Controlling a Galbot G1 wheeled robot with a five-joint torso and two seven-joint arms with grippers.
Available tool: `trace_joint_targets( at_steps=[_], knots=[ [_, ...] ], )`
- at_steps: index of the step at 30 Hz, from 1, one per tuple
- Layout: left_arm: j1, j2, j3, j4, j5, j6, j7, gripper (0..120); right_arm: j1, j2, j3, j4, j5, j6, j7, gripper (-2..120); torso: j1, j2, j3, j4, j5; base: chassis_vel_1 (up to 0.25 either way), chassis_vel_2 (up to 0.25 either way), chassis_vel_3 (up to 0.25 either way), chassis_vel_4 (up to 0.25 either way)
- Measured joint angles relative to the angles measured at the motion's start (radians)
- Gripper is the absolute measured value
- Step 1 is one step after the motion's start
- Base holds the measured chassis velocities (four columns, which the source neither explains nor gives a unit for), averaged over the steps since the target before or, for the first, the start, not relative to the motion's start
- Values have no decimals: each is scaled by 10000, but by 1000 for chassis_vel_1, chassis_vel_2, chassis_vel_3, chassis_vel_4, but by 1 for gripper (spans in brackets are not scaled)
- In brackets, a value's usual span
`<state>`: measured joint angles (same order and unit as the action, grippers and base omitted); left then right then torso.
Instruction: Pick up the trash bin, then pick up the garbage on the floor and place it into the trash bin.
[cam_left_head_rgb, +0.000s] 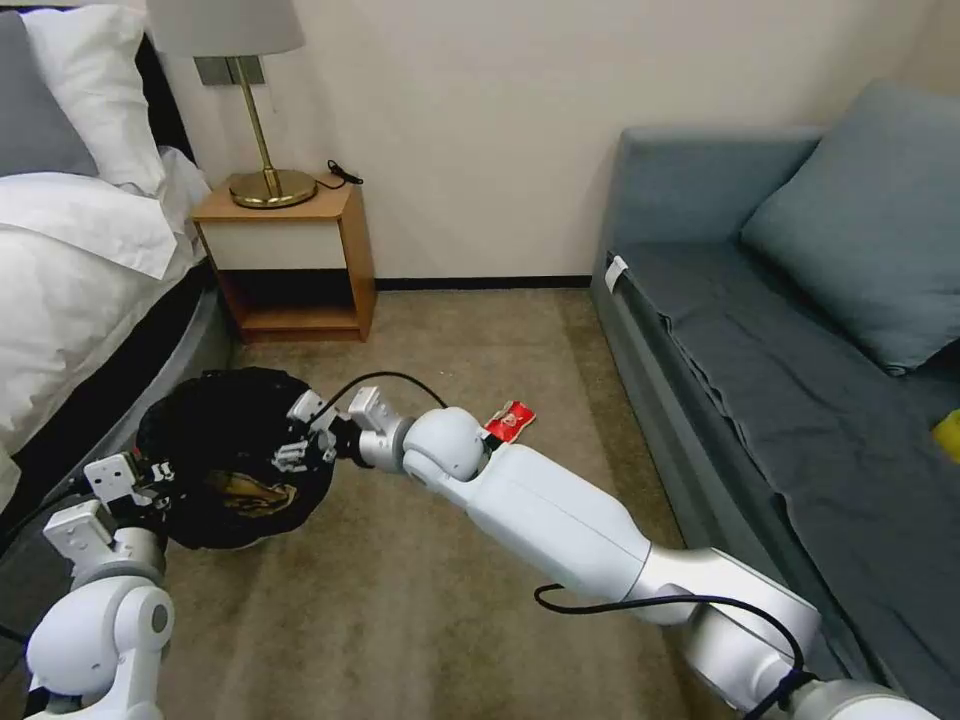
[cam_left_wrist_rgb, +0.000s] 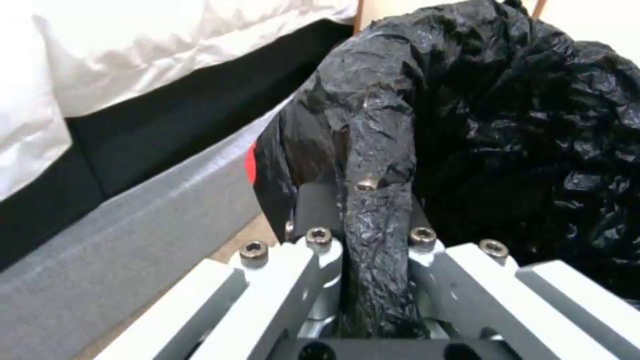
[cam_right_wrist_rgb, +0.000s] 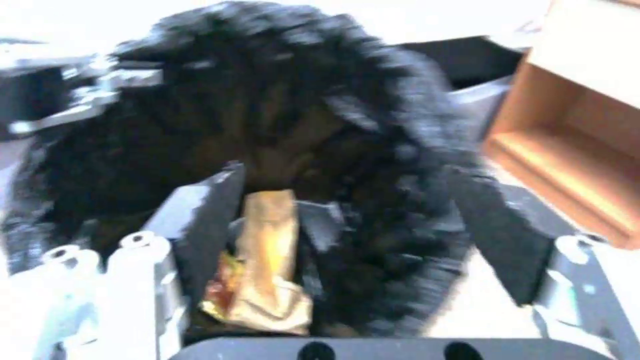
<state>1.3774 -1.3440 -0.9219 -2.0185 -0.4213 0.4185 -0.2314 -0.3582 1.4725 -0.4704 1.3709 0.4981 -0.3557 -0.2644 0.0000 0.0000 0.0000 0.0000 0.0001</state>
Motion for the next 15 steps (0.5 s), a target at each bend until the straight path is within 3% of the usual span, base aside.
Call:
trace_joint_targets(
  at_steps=[5,15],
  knots=[
    [-80,1,-135,263,44,-139,1,4,-161,-169,706,-91,-37,-287,435,99,0,0,0,0,0,0,0,0,0],
    [-109,6,-249,431,45,-208,45,4,-466,-319,1857,-1093,-307,-923,1570,100,0,0,0,-1,0,0,0,0,0]
  ],
)
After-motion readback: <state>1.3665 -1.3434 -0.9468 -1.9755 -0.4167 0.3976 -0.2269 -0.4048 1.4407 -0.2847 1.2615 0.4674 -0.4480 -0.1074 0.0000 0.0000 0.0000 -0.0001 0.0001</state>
